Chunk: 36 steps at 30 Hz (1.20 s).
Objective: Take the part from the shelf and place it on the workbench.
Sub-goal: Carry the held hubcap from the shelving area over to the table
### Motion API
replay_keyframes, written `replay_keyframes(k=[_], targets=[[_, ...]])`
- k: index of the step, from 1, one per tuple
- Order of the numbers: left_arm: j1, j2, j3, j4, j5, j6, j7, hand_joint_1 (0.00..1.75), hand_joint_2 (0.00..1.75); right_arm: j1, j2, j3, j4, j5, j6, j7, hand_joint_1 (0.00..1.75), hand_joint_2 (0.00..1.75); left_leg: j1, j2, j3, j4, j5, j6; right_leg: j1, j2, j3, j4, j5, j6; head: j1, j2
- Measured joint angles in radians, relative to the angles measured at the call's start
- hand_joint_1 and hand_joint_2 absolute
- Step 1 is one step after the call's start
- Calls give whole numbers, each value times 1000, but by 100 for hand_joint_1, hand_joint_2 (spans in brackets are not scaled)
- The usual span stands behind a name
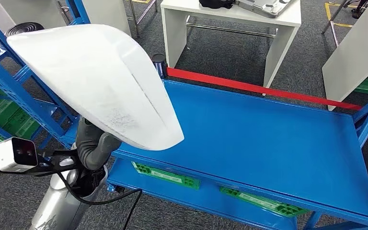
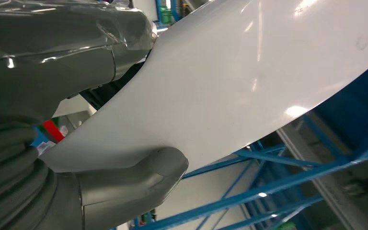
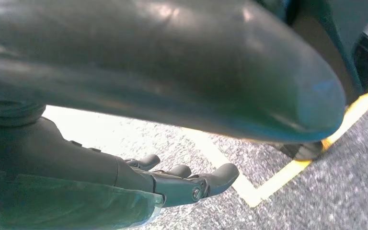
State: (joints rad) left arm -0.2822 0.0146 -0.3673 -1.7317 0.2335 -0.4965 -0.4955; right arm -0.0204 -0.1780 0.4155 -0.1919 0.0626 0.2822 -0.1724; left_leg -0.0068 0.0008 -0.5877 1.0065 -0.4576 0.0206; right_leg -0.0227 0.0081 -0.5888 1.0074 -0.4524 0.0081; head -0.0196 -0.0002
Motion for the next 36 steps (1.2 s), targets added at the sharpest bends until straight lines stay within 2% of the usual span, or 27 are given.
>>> replay_keyframes(k=[2,3,4,6,7,8,9,11,12,13,14,17,18,20,22,23,24,25,27,28,29,31,32,33,34,36], targets=[[3,-6,-10,-29,35,-37,-14,175,175,0,2,0,0,-1,0,0,0,0,3,0,9,-16,12,9,-2,-2,-6,9,-6,8,1,0],[0,-11,-21,-48,54,-55,-17,175,175,0,3,0,0,-2,-1,1,0,0,6,0,14,-24,19,14,-1,-3,-18,34,-21,7,2,0],[-5,-17,-36,-70,72,-69,-15,175,175,0,4,0,0,-3,-3,3,0,0,7,0,17,-31,24,18,-1,-4,-39,82,-46,4,3,0],[-17,-25,-70,-107,104,-81,-2,175,175,1,4,0,0,-9,-5,12,0,0,4,0,15,-30,28,22,-2,-4,-98,214,-105,-2,5,0],[-23,-27,-90,-121,115,-83,7,175,175,2,5,-1,0,-15,-6,20,0,0,3,0,13,-28,28,22,-2,-4,-119,265,-122,1,5,0],[-30,-28,-110,-132,121,-81,15,175,175,3,5,-3,2,-21,-5,33,0,0,2,0,11,-26,29,23,-2,-4,-125,281,-125,7,5,0],[-39,-29,-131,-141,124,-77,22,175,175,4,4,-5,4,-29,-4,51,0,0,1,0,10,-23,30,23,-3,-5,-109,255,-112,15,5,0],[-58,-29,-179,-156,123,-58,29,175,175,4,0,-14,12,-47,-3,108,0,0,1,-2,4,-12,27,19,-6,-7,-39,119,-64,31,6,0],[-67,-29,-202,-162,120,-44,32,175,175,4,-4,-19,17,-58,-3,143,0,0,-2,-3,0,-4,25,16,-6,-7,-8,59,-43,31,6,0],[-75,-29,-226,-168,113,-28,36,175,175,4,-9,-26,24,-72,-4,180,0,0,-5,-4,-5,3,23,12,-5,-7,10,23,-29,28,6,0],[-82,-28,-247,-173,105,-13,41,175,175,5,-14,-34,31,-87,-5,213,0,0,-7,-4,-9,8,23,7,-3,-6,14,13,-24,20,5,0],[-100,-22,-295,-183,92,14,58,175,175,8,-34,-57,52,-130,-6,270,0,0,-6,-4,-17,18,16,-6,-4,-5,7,15,-10,1,5,0],[-108,-19,-304,-185,91,17,61,175,175,9,-42,-65,57,-144,-6,272,0,0,-3,-3,-25,37,-5,-11,-7,-5,3,14,-5,-6,4,0],[-126,-12,-319,-186,91,18,63,175,175,8,-55,-80,68,-169,-8,260,0,0,3,-3,-58,134,-83,-24,-7,-6,-10,14,6,-17,0,0],[-140,-5,-332,-185,91,18,61,175,175,5,-60,-92,79,-189,-12,239,0,0,9,-3,-93,257,-155,-30,-4,-6,-26,14,18,-21,-1,0],[-147,-2,-338,-184,90,18,57,175,175,3,-60,-97,84,-196,-15,229,0,0,10,-3,-93,284,-168,-30,-3,-6,-35,14,25,-21,-1,0],[-154,0,-343,-183,86,19,50,175,175,1,-59,-100,89,-201,-16,220,0,0,10,-3,-73,271,-163,-28,-1,-6,-44,14,32,-20,-1,0],[-163,2,-348,-183,82,21,39,175,175,-2,-58,-101,95,-206,-17,214,0,0,9,-3,-32,218,-144,-22,2,-6,-52,14,40,-19,-1,0],[-180,4,-355,-182,74,26,15,175,175,-9,-50,-102,106,-210,-11,209,0,0,1,-1,70,69,-106,-1,5,-6,-61,13,55,-16,0,0],[-187,6,-358,-182,74,28,5,175,175,-12,-45,-101,111,-211,-6,209,0,0,-5,0,103,15,-94,9,3,-6,-63,11,62,-11,0,0],[-192,8,-360,-182,74,30,-1,175,175,-14,-41,-101,115,-210,0,209,0,0,-11,1,116,-11,-89,16,0,-7,-63,8,69,-5,0,0],[-196,13,-362,-181,74,34,-7,175,175,-15,-35,-98,124,-204,14,211,0,0,-19,2,110,-21,-72,24,-4,-9,-62,-2,85,8,-1,0],[-196,15,-363,-181,75,38,-9,175,175,-15,-33,-96,128,-200,22,212,0,0,-18,3,108,-31,-57,28,-4,-9,-65,-3,86,11,0,0],[-195,16,-363,-181,75,42,-10,175,175,-15,-33,-92,133,-197,29,214,0,0,-16,4,103,-42,-38,34,-3,-9,-71,4,73,10,0,0],[-194,16,-363,-181,76,45,-12,175,175,-15,-36,-87,139,-195,34,216,0,0,-13,5,96,-53,-19,38,-2,-9,-81,28,42,5,1,0],[-183,17,-363,-180,78,47,-13,175,175,-15,-48,-76,150,-196,38,216,0,0,-10,5,72,-59,10,42,-3,-9,-112,135,-50,-7,3,0]])
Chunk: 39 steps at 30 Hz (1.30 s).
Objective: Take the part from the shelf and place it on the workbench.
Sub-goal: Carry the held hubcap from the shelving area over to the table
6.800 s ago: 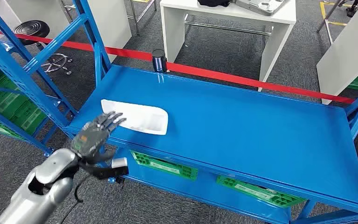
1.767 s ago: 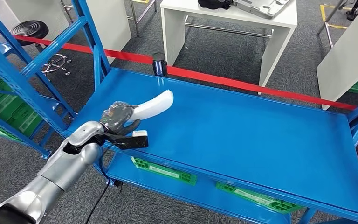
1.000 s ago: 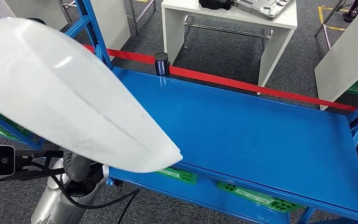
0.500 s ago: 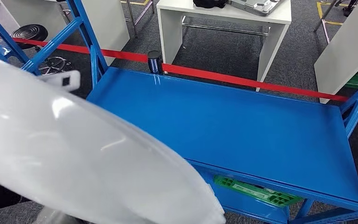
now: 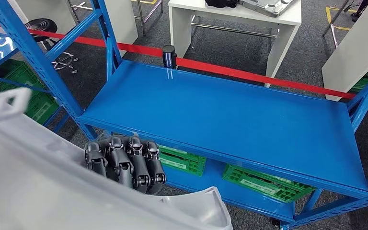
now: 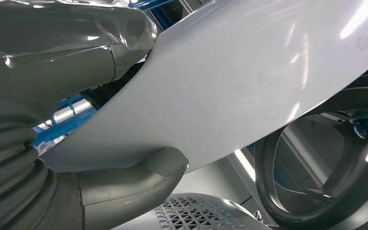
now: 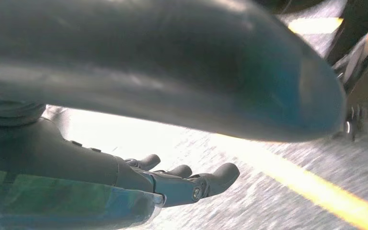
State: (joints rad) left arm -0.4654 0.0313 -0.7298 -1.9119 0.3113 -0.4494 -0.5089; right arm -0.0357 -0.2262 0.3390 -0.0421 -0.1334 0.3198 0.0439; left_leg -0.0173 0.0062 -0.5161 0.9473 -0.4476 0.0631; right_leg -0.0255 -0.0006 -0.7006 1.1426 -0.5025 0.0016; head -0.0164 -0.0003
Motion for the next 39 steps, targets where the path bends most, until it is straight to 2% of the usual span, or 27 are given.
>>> replay_keyframes(k=[1,2,3,4,6,8,9,11,12,14,16,17,18,19,20,22,24,26,27,29,31,32,33,34,36,37,39], targets=[[7,1,0,1,1,0,0,175,175,0,-8,4,5,-1,1,0,0,0,0,0,-16,2,12,-1,-1,0,-13,64,-32,2,1,0],[14,2,0,2,1,-1,-1,175,175,1,-15,7,9,-2,2,0,0,0,1,0,-34,4,23,-3,-3,0,-16,111,-45,12,1,0],[19,3,0,3,1,-1,-2,175,175,1,-21,10,13,-3,2,0,0,0,2,1,-52,8,33,-6,-5,0,-4,130,-39,25,2,0],[23,4,0,5,1,-3,-4,175,175,1,-26,12,15,-5,0,-1,0,0,5,1,-70,15,41,-11,-9,0,25,112,-20,40,2,0],[29,6,4,8,0,-11,-20,175,175,0,-33,21,19,-12,-10,-16,0,0,8,2,-105,39,51,-21,-15,0,122,-10,0,59,3,0],[37,8,13,11,-4,-28,-47,175,175,-1,-40,33,20,-21,-19,-47,0,0,7,3,-131,64,58,-32,-13,2,186,-109,-18,52,3,0],[42,9,20,12,-6,-40,-61,175,175,-1,-43,38,22,-25,-20,-64,0,0,6,3,-137,70,63,-38,-9,3,194,-125,-28,44,3,0],[55,13,36,14,-10,-64,-81,175,175,-1,-46,52,24,-35,-21,-105,0,0,9,3,-142,76,67,-49,-10,2,180,-124,-20,25,3,0],[62,15,45,15,-14,-76,-88,175,175,-1,-46,60,25,-39,-24,-130,0,0,12,1,-147,87,50,-56,-10,1,173,-123,-12,13,2,0],[74,17,60,14,-19,-97,-99,175,175,-3,-44,76,27,-50,-18,-181,0,0,18,-2,-167,158,-34,-69,-12,-2,155,-124,8,-7,0,0],[83,19,69,14,-19,-112,-105,175,175,-3,-41,91,27,-59,-5,-225,0,0,22,-2,-192,283,-123,-77,-9,-2,130,-122,31,-13,-1,0],[87,21,72,14,-18,-116,-107,175,175,-2,-38,99,27,-61,-2,-246,0,0,23,-2,-195,330,-140,-79,-7,-3,116,-122,42,-13,-1,0],[90,22,75,14,-18,-118,-107,175,175,-2,-35,107,27,-61,-3,-264,0,0,23,-2,-184,350,-136,-78,-6,-3,102,-122,53,-12,-2,0],[92,23,77,14,-18,-118,-106,175,175,-2,-32,113,27,-61,-3,-277,0,0,24,-3,-156,331,-116,-75,-4,-3,89,-122,64,-11,-2,0],[92,23,79,12,-18,-118,-105,175,175,-2,-29,120,27,-62,-3,-287,0,0,23,-3,-110,280,-91,-68,-2,-2,77,-122,74,-10,-2,0],[91,22,85,6,-20,-118,-97,175,175,-3,-22,129,27,-68,3,-297,0,0,18,-6,-4,136,-82,-53,1,-1,60,-122,94,-4,-1,0],[91,22,90,-1,-25,-117,-88,175,175,-4,-14,137,27,-74,11,-300,0,0,10,-7,44,53,-95,-42,-1,0,54,-128,115,8,-1,0],[92,22,93,-2,-29,-115,-80,175,175,-5,-6,143,29,-77,16,-301,0,0,5,-6,38,39,-77,-32,-3,3,53,-137,135,21,-3,0],[92,22,93,-2,-30,-113,-78,175,175,-6,-2,146,30,-79,18,-301,0,0,5,-1,32,28,-62,-26,-3,3,47,-133,129,22,-4,0],[90,22,93,0,-32,-108,-73,175,175,-8,4,152,33,-83,28,-300,0,0,8,9,13,10,-24,-13,1,4,23,-76,66,10,-1,0],[88,21,91,5,-30,-102,-66,175,175,-9,6,155,33,-89,41,-299,0,0,6,17,-21,8,6,-5,1,3,-9,45,-27,-1,2,0],[88,21,90,9,-27,-98,-62,175,175,-9,7,156,33,-92,46,-299,0,0,5,22,-39,9,21,-5,0,3,-17,104,-49,4,3,0],[88,21,88,13,-23,-95,-59,175,175,-9,8,156,33,-95,50,-299,0,0,5,27,-58,11,35,-7,-2,2,-15,143,-47,15,3,0],[88,21,87,17,-19,-92,-55,175,175,-9,8,156,33,-98,52,-299,0,0,6,34,-78,15,48,-9,-4,1,3,151,-26,31,3,0],[86,21,83,23,-11,-88,-52,175,175,-10,9,157,33,-104,51,-301,0,0,7,49,-119,32,68,-17,-10,-17,88,64,13,55,4,0],[84,21,81,24,-8,-87,-51,175,175,-12,8,157,32,-107,50,-303,0,0,7,56,-136,45,73,-22,-8,-30,143,-13,6,57,4,0],[81,21,77,25,-4,-87,-50,175,175,-16,7,157,31,-110,48,-305,0,0,4,72,-156,65,84,-32,0,-45,203,-117,-31,42,5,0]])
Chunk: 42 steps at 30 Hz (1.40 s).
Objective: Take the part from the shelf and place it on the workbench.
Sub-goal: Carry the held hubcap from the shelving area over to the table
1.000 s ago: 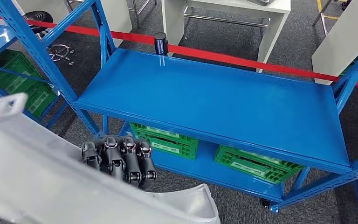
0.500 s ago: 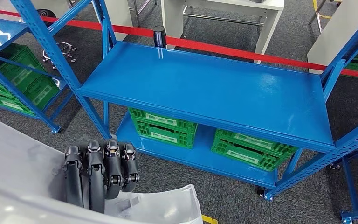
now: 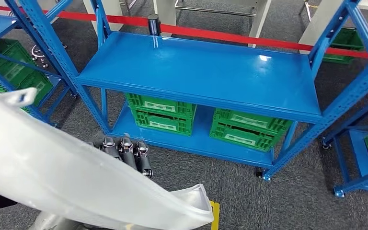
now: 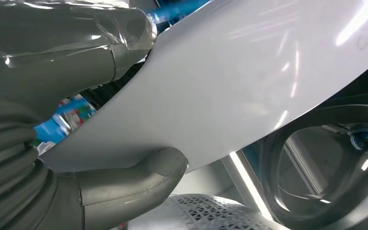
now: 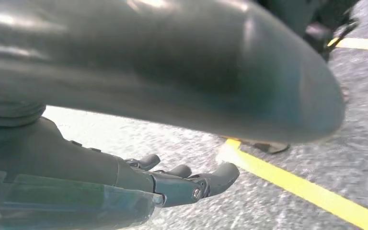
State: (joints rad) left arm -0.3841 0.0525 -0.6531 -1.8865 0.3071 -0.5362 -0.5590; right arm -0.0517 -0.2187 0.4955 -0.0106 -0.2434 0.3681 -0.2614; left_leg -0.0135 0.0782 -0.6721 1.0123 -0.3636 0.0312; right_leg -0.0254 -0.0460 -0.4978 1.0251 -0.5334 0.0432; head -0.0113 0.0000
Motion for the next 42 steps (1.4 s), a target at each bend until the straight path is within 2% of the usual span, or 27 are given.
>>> replay_keyframes(k=[2,3,5,7,8,9,10,12,14,16,18,19,20,22,23,24,25,27,28,30,31,33,35,38,39,40,42], targets=[[-1,1,-4,3,2,1,0,175,175,1,1,0,0,-4,0,-2,0,0,2,14,-6,5,11,-9,2,11,-5,-16,-5,-21,0,0],[-2,1,-7,5,2,2,1,175,175,3,1,0,0,-7,-1,-3,0,0,6,7,-8,10,1,-15,0,17,-13,-15,4,-31,0,0],[-3,3,-12,9,2,6,1,175,175,5,2,0,1,-16,-3,-4,0,0,14,-31,-23,63,-76,-30,-3,26,-33,-15,27,-48,-1,0],[-6,4,-18,13,-1,13,2,175,175,1,3,0,0,-23,-8,-4,0,0,17,-63,-44,180,-185,-39,-2,39,-61,-14,55,-55,-1,0],[-7,5,-20,15,-2,16,2,175,175,0,3,0,-1,-25,-11,-2,0,0,17,-68,-49,238,-214,-39,0,46,-76,-13,69,-56,-1,0],[-8,6,-23,18,-2,18,2,175,175,-1,3,1,-2,-23,-13,3,0,0,17,-69,-44,276,-220,-38,2,52,-92,-13,82,-56,-1,0],[-10,7,-26,20,-2,20,3,175,175,0,3,2,-2,-21,-16,10,0,0,16,-70,-24,282,-205,-34,4,57,-108,-12,95,-55,-1,0],[-18,8,-31,22,-2,25,6,175,175,3,2,7,-5,-17,-19,25,0,0,12,-78,69,187,-162,-14,8,65,-133,-12,118,-53,-1,0],[-29,8,-36,23,-2,30,8,175,175,5,5,13,-12,-17,-20,32,0,0,3,-91,176,40,-168,12,7,72,-147,-14,139,-46,0,0],[-36,8,-40,23,-1,33,10,175,175,5,5,18,-18,-17,-21,35,0,0,-9,-96,215,-29,-180,24,-1,75,-150,-22,160,-32,-2,0],[-41,8,-44,23,-1,33,10,175,175,8,3,22,-20,-17,-21,36,0,0,-13,-91,205,-52,-148,31,-3,76,-154,-34,176,-20,-5,0],[-44,6,-46,24,-1,33,10,175,175,10,3,24,-21,-17,-21,37,0,0,-11,-87,198,-67,-127,37,-1,73,-162,-27,162,-22,-4,0],[-46,5,-47,24,-1,33,10,175,175,10,2,25,-22,-17,-21,38,0,0,-8,-83,188,-81,-105,41,2,70,-173,-4,130,-28,-3,0],[-47,2,-49,27,-1,33,10,175,175,10,-1,26,-24,-16,-22,41,0,0,-4,-79,159,-90,-70,42,2,62,-201,98,34,-39,0,0],[-46,2,-50,29,-1,33,11,175,175,10,-3,26,-24,-16,-23,43,0,0,-4,-76,140,-89,-55,39,0,61,-211,162,3,-36,0,0],[-46,2,-52,31,-1,33,11,175,175,10,-4,26,-25,-17,-23,45,0,0,-3,-72,120,-87,-41,37,-2,59,-213,216,-6,-25,0,0],[-45,2,-54,33,-2,33,11,175,175,10,-4,27,-27,-17,-23,48,0,0,-2,-69,99,-82,-27,33,-5,58,-205,247,7,-10,1,0],[-46,2,-57,37,-2,33,11,175,175,10,-4,27,-34,-18,-25,58,0,0,3,-64,53,-62,-6,22,-14,54,-135,206,54,21,1,0],[-46,2,-58,38,-1,33,11,175,175,10,-3,27,-41,-18,-29,66,0,0,4,-62,29,-45,1,16,-16,52,-77,136,50,27,2,0],[-47,0,-62,40,0,33,10,175,175,11,-1,28,-55,-20,-35,80,0,0,4,-59,-4,-16,13,3,-13,48,9,6,3,11,1,0],[-47,0,-63,41,0,34,10,175,175,13,0,29,-61,-20,-36,86,0,0,4,-57,-12,-10,21,-2,-8,48,25,-27,-18,-1,1,0],[-46,2,-67,46,0,34,10,175,175,21,3,31,-69,-20,-37,93,0,0,9,-57,-19,-8,32,-12,-7,47,11,-30,-11,-24,0,0],[-45,5,-69,51,-1,34,12,175,175,28,5,34,-77,-19,-37,98,0,0,15,-63,-32,28,-22,-24,-9,44,-6,-28,10,-41,-2,0],[-44,8,-71,55,-2,34,13,175,175,31,7,37,-88,-17,-37,103,0,0,19,-68,-60,205,-176,-38,-6,43,-43,-26,48,-49,-5,0],[-44,8,-72,57,-3,35,13,175,175,31,8,39,-92,-17,-37,103,0,0,19,-68,-61,258,-196,-39,-5,43,-58,-24,60,-49,-5,0],[-44,9,-74,58,-4,35,13,175,175,32,8,40,-95,-17,-37,104,0,0,19,-69,-49,284,-192,-37,-2,43,-73,-23,71,-48,-5,0],[-45,9,-76,61,-4,35,13,175,175,33,10,43,-99,-17,-36,104,0,0,16,-72,26,227,-150,-21,4,45,-99,-22,91,-47,-5,0]])
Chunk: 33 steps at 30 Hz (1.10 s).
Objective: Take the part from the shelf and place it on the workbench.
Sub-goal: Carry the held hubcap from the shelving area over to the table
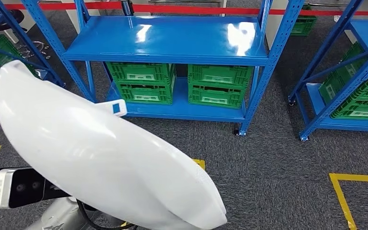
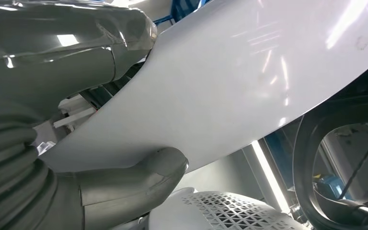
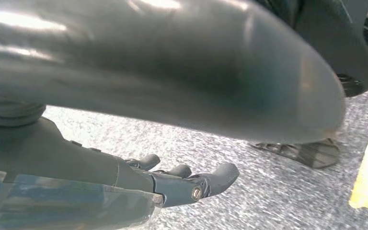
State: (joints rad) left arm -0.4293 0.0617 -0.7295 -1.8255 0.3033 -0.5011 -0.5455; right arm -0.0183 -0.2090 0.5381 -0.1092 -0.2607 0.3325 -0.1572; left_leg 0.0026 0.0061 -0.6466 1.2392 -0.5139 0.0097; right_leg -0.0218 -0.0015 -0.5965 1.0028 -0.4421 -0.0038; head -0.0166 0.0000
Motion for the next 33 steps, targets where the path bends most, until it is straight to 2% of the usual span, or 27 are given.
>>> replay_keyframes(k=[1,3,4,5,7,8,10,11,12,13,14,15,16,17,18,19,21,22,23,24,26,27,28,29,30,31,33], targets=[[-2,0,0,0,0,0,0,175,175,0,3,1,-3,0,1,0,0,0,-5,-4,58,-72,8,15,0,1,-9,0,10,1,0,0],[-6,-1,0,0,0,1,-1,175,175,0,8,1,-10,-1,4,0,0,0,-17,-12,159,-214,-7,40,0,2,-18,-2,28,10,2,0],[-7,-1,0,0,0,1,-1,175,175,1,8,2,-13,-1,6,0,0,0,-22,-13,182,-251,-18,46,-4,3,-21,-4,37,17,1,0],[-8,-1,-1,0,0,1,-2,175,175,2,7,2,-14,-2,9,-1,0,0,-27,-13,186,-268,-16,48,-6,3,-22,-9,47,25,0,0],[-8,-2,-1,0,0,0,-2,175,175,6,6,2,-16,-2,13,-1,0,0,-26,-9,178,-291,16,55,-8,3,-32,-10,51,32,-2,0],[-9,-4,-2,0,0,0,-3,175,175,7,7,2,-16,-2,15,-1,0,0,-24,-7,170,-304,37,60,-5,3,-43,7,29,29,-1,0],[-10,-8,-4,1,0,1,-3,175,175,9,5,2,-17,-2,17,-1,0,0,-22,-4,144,-318,73,64,-3,3,-76,97,-57,16,2,0],[-9,-9,-5,1,0,1,-2,175,175,10,3,2,-18,-2,17,-1,0,0,-23,-3,126,-316,87,64,-3,3,-92,163,-98,15,4,0],[-8,-9,-7,2,0,1,-2,175,175,10,1,2,-18,-2,17,-1,0,0,-23,-2,107,-315,100,63,-4,3,-102,223,-118,21,4,0],[-6,-9,-9,3,0,1,-2,175,175,11,0,2,-18,-2,17,-1,0,0,-23,-1,88,-311,113,61,-5,3,-101,264,-117,32,4,0],[-6,-9,-11,3,0,1,-2,175,175,11,-1,2,-18,-2,17,-1,0,0,-22,0,68,-306,124,59,-7,2,-85,272,-97,47,4,0],[-6,-9,-12,4,0,1,-2,175,175,10,-2,2,-18,-2,17,-1,0,0,-21,1,48,-298,134,55,-10,2,-52,246,-71,59,4,0],[-6,-9,-12,4,0,1,-2,175,175,9,-3,2,-19,-2,17,-1,0,0,-20,2,28,-286,142,50,-14,1,0,185,-58,66,4,0],[-6,-9,-13,3,0,1,-2,175,175,8,-4,2,-20,-2,16,-1,0,0,-21,2,9,-270,147,46,-14,2,60,106,-66,66,4,0],[-7,-9,-13,3,0,0,-2,175,175,6,-5,2,-22,-3,16,-1,0,0,-22,3,-6,-257,153,40,-13,2,105,40,-82,59,4,0],[-7,-9,-13,3,0,0,-3,175,175,5,-6,2,-23,-4,16,-1,0,0,-22,4,-17,-247,160,35,-10,3,132,-7,-100,49,4,0],[-6,-8,-14,3,0,0,-3,175,175,6,-6,2,-24,-5,16,-2,0,0,-19,6,-28,-243,177,24,-6,2,127,-24,-103,29,3,0],[-5,-7,-15,4,0,0,-3,175,175,8,-6,2,-24,-5,16,-2,0,0,-16,4,-33,-238,171,17,-7,1,118,-24,-93,21,3,0],[-4,-6,-15,4,0,1,-3,175,175,10,-6,2,-24,-5,16,-2,0,0,-12,2,-40,-222,145,10,-9,-1,110,-24,-82,13,2,0],[-4,-5,-15,4,0,1,-3,175,175,11,-7,2,-24,-5,15,-2,0,0,-8,0,-50,-186,100,3,-11,-4,100,-25,-69,6,1,0],[-3,-3,-15,4,0,2,-3,175,175,11,-8,2,-24,-6,10,-5,0,0,-1,-2,-74,-63,-9,-11,-10,-5,75,-23,-44,1,-1,0],[-3,-2,-15,4,0,2,-4,175,175,11,-8,2,-24,-6,7,-6,0,0,3,-2,-80,-1,-41,-16,-9,-5,60,-22,-32,2,-1,0],[-2,-1,-16,4,0,2,-5,175,175,11,-8,2,-24,-6,5,-7,0,0,6,-2,-76,39,-47,-18,-9,-5,44,-20,-20,4,-1,0],[-2,0,-16,4,0,2,-6,175,175,12,-8,2,-24,-6,4,-4,0,0,8,-2,-56,46,-33,-19,-9,-5,28,-18,-9,6,-1,0],[-2,1,-17,4,0,2,-6,175,175,12,-7,2,-24,-6,5,1,0,0,9,-3,-19,16,-8,-17,-9,-4,14,-17,1,8,-1,0],[-3,1,-17,4,0,2,-7,175,175,11,-7,2,-24,-6,7,6,0,0,9,-4,35,-46,12,-12,-9,-4,3,-16,11,12,-1,0],[-6,0,-17,3,0,2,-7,175,175,11,-5,2,-24,-6,12,15,0,0,4,-8,144,-195,6,-1,-8,-2,-11,-17,29,21,0,0]])
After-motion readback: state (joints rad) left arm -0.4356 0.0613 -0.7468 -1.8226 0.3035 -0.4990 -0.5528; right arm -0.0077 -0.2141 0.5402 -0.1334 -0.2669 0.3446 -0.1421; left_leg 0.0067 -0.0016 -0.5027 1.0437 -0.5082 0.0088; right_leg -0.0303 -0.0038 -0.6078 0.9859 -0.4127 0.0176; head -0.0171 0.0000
